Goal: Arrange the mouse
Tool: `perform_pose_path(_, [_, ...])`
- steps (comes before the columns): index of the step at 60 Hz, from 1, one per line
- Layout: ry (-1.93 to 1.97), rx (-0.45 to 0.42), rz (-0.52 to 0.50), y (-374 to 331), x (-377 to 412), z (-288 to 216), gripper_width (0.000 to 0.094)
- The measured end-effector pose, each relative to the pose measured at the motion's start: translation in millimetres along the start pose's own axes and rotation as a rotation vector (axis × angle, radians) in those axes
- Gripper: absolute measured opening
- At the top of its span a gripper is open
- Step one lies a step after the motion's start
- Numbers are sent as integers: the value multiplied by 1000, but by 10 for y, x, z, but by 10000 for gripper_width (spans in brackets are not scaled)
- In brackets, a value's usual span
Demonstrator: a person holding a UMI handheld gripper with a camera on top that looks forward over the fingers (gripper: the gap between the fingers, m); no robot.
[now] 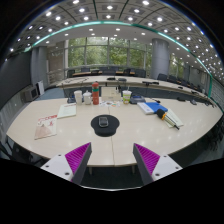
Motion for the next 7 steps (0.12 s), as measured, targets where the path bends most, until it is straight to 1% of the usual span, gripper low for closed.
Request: perform_pose_path(7, [-3,-23,9,-142,-35,-21,850])
Point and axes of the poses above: the point between the fingertips, and its own axes, seen from behind it with the camera up: x to the left, z down, y forward, the way the camera looks, the point moved 10 cm from there along -y, backward, against the way the camera looks, and after that the axes turned 8 degrees about -z, right-handed, at the moved point
